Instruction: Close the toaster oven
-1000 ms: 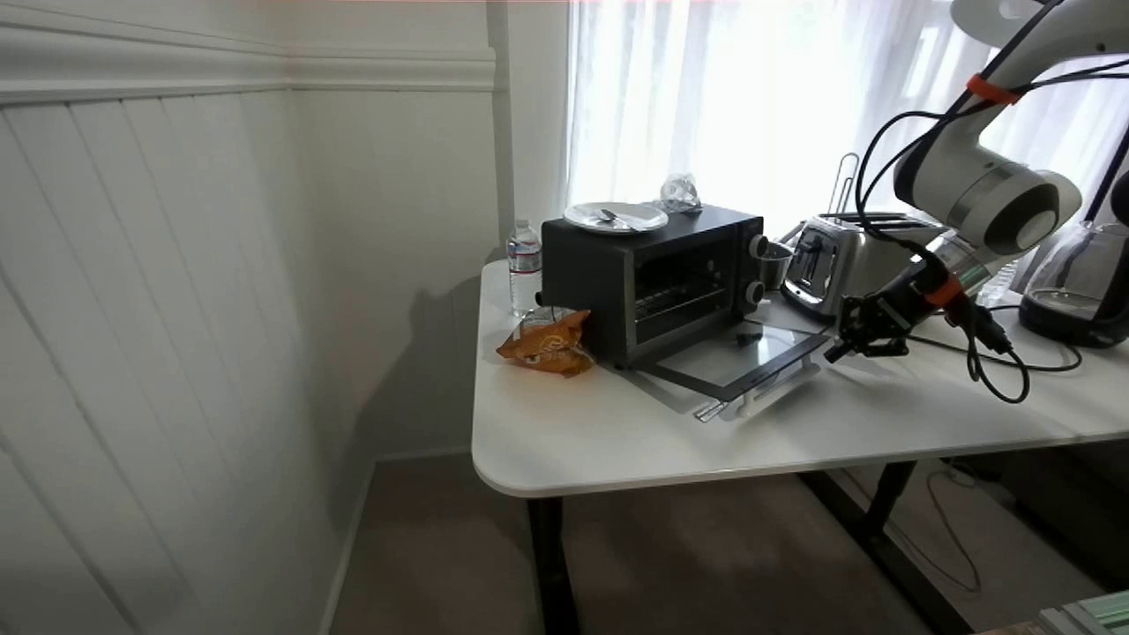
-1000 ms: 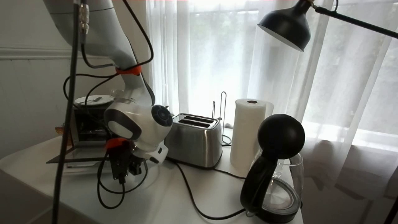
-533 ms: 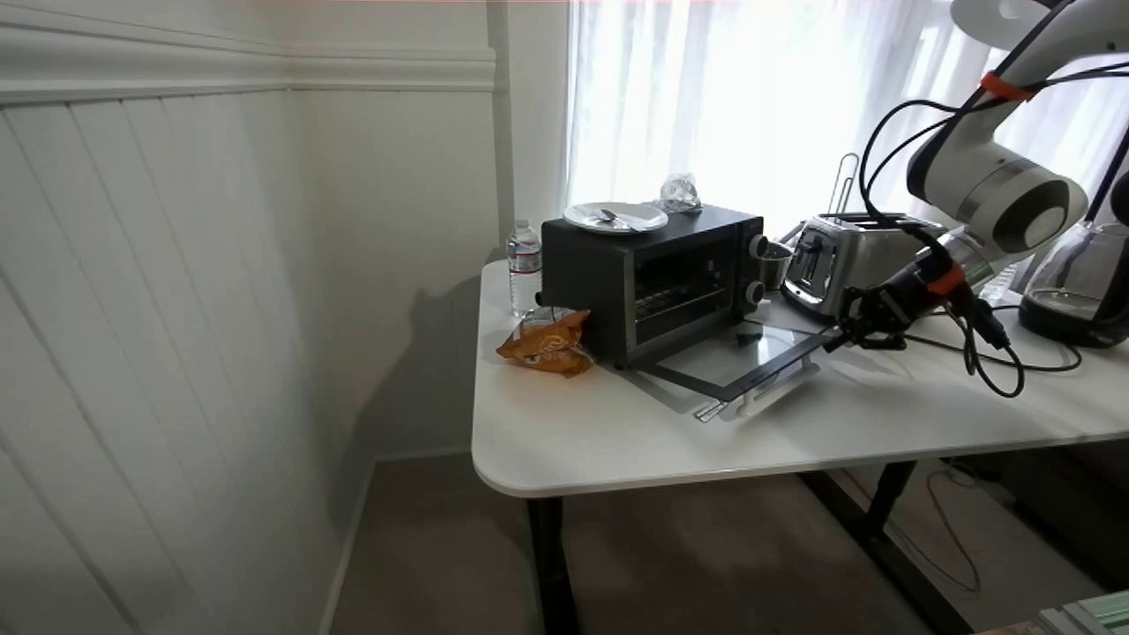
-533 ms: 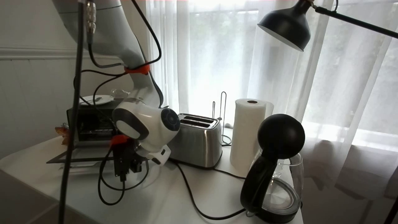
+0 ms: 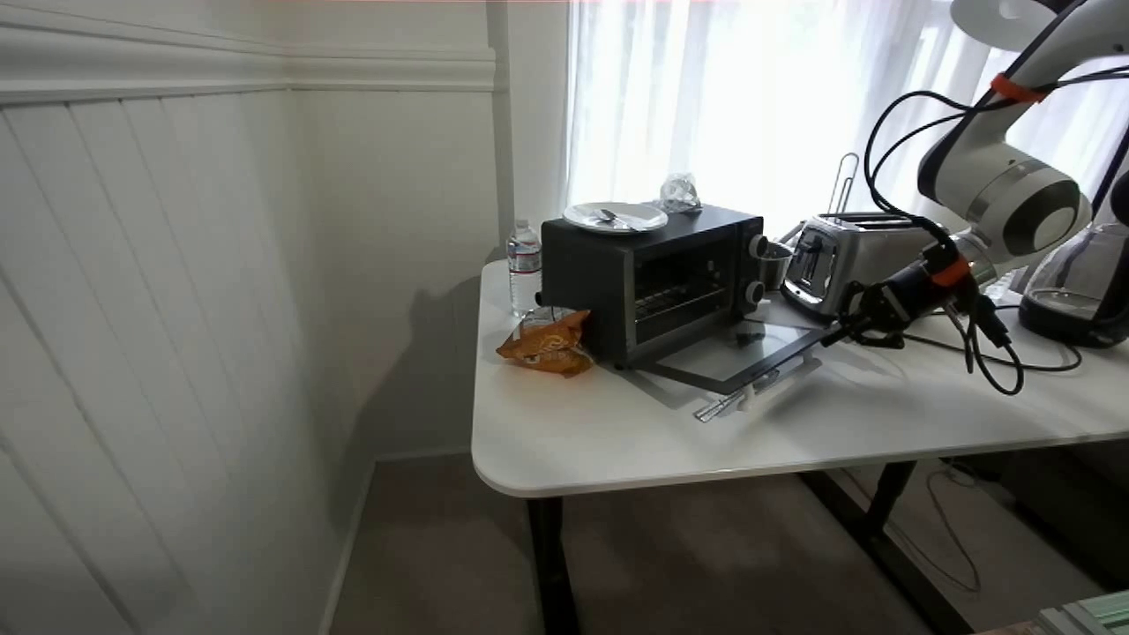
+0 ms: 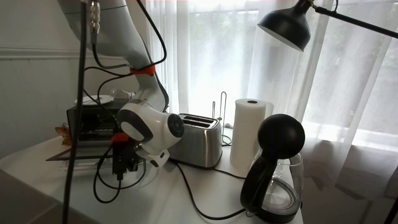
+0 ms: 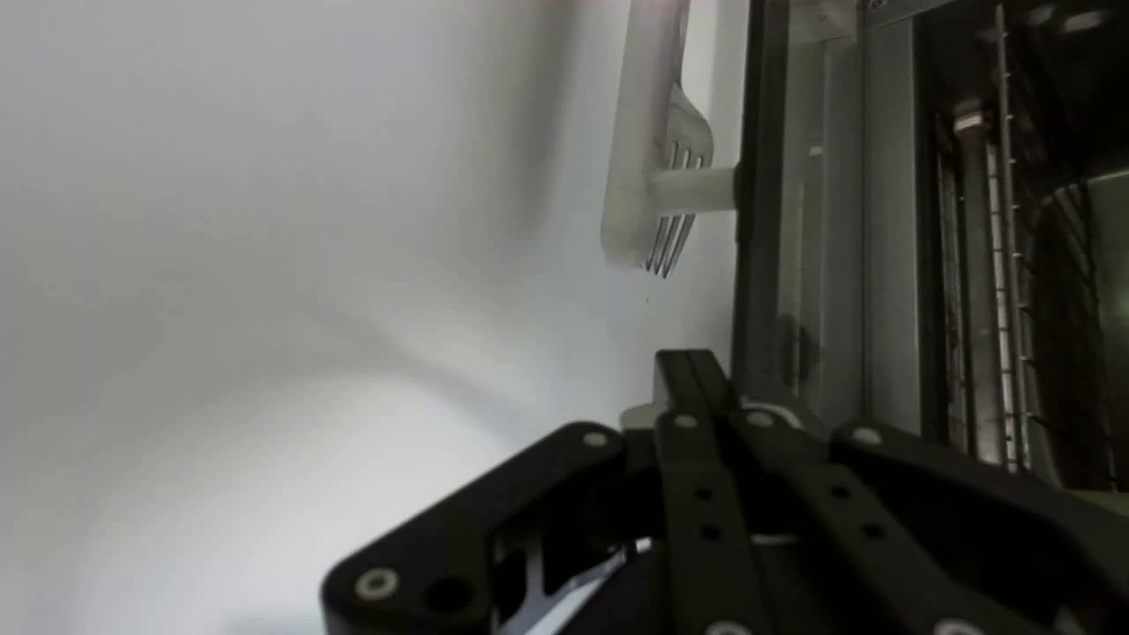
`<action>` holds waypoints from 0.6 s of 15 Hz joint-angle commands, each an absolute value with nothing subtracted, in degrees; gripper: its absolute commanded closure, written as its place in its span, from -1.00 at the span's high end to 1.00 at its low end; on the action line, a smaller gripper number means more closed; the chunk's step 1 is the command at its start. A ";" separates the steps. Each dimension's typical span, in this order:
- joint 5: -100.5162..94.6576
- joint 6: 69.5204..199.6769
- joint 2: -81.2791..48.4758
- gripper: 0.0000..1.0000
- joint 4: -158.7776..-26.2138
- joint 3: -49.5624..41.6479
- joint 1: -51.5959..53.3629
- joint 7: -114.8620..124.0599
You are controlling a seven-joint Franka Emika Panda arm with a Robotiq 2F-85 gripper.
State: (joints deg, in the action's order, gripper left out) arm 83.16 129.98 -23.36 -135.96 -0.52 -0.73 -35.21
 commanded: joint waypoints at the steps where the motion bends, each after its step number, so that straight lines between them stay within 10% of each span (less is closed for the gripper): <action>1: 84.99 124.76 -22.72 -1.00 -135.63 -0.74 -1.96 -34.68; 9: 91.91 118.55 -20.21 -1.00 -136.08 -1.20 -2.71 -37.38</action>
